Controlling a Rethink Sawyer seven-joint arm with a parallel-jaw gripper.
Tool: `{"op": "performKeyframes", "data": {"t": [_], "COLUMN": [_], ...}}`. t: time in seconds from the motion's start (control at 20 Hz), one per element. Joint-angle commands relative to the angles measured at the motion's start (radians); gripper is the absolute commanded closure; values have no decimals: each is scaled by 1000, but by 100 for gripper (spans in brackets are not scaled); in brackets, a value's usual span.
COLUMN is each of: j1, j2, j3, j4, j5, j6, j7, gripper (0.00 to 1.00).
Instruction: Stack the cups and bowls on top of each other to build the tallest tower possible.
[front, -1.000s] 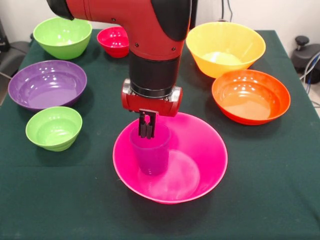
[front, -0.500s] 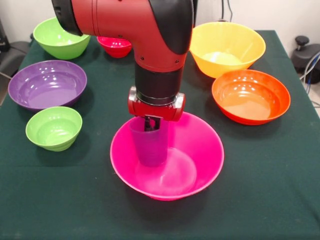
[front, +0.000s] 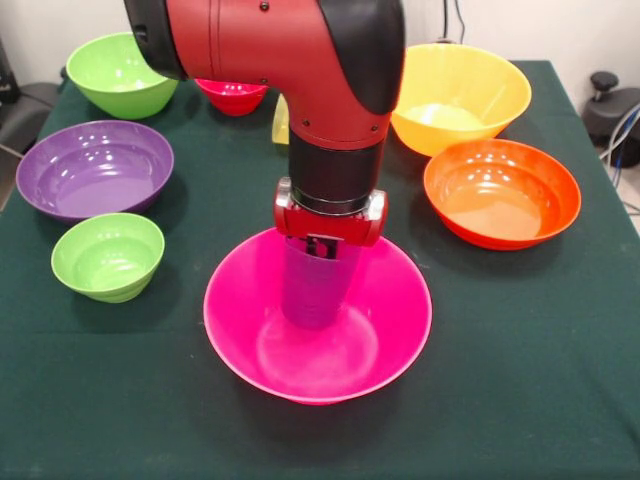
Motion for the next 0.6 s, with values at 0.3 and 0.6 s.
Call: {"op": "performKeyframes", "data": {"t": [0.3, 0.6], "j1": [18, -1], "j2": [23, 17], "j3": [70, 81], "j4": [15, -11], "j5": [-31, -33], "j6": [-22, 19], "j7": [-32, -83], "gripper": [100, 100]}}
